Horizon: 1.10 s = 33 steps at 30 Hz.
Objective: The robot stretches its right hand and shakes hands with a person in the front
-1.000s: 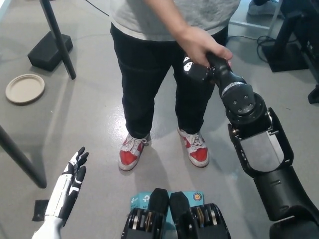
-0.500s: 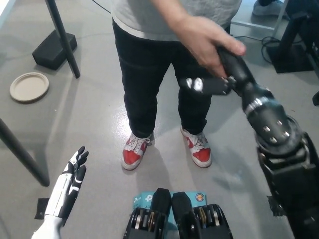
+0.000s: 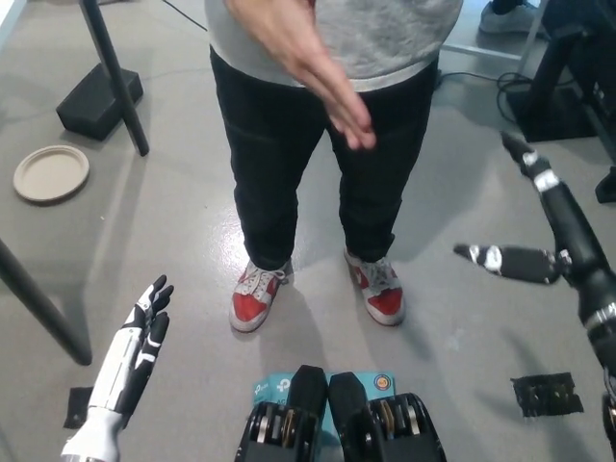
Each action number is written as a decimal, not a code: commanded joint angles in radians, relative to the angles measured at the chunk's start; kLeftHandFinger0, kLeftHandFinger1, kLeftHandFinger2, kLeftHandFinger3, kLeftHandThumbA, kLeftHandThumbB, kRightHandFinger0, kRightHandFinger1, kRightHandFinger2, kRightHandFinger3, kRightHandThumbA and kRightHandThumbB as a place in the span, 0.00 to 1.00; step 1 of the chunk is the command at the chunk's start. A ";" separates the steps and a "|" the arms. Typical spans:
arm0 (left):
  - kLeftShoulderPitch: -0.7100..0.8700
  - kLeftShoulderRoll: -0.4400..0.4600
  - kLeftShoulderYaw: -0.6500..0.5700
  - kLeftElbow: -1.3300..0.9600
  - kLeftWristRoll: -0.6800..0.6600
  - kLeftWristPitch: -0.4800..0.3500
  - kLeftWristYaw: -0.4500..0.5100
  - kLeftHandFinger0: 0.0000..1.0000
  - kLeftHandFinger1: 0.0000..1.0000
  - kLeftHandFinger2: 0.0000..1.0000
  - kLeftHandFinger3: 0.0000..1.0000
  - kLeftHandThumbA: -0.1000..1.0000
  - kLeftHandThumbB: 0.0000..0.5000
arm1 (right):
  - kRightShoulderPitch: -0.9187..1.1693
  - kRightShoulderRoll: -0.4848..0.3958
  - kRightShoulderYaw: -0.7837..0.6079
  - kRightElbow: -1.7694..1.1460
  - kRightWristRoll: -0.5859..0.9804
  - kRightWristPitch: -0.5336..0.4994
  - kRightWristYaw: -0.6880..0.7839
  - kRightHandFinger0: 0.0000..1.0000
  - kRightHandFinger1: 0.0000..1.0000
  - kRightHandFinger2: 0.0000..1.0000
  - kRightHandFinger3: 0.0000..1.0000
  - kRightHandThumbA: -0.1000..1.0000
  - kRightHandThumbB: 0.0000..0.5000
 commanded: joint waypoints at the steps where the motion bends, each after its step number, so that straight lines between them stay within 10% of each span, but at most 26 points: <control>1: -0.014 0.014 -0.006 -0.022 0.002 -0.026 -0.002 1.00 1.00 1.00 1.00 1.00 0.25 | 0.054 0.005 -0.042 0.064 0.072 -0.105 -0.018 1.00 1.00 1.00 1.00 1.00 0.73; 15: 0.066 -0.014 -0.026 -0.018 0.006 -0.066 0.008 1.00 1.00 1.00 1.00 1.00 0.25 | 0.202 0.095 -0.061 0.301 0.133 -0.327 -0.037 1.00 1.00 1.00 1.00 1.00 0.52; 20: 0.089 -0.015 -0.038 -0.031 0.011 -0.050 0.005 1.00 1.00 1.00 1.00 1.00 0.28 | 0.223 0.165 -0.152 0.314 0.379 -0.346 0.047 1.00 1.00 1.00 1.00 1.00 0.41; 25: 0.073 -0.013 -0.032 -0.017 0.002 -0.056 0.009 1.00 1.00 1.00 1.00 1.00 0.33 | 0.203 0.184 -0.193 0.324 0.455 -0.347 0.080 1.00 1.00 1.00 1.00 1.00 0.56; 33: 0.073 -0.007 -0.033 -0.023 0.011 -0.053 0.009 1.00 1.00 1.00 1.00 1.00 0.29 | 0.196 0.175 -0.172 0.332 0.409 -0.397 0.066 1.00 1.00 1.00 1.00 1.00 0.43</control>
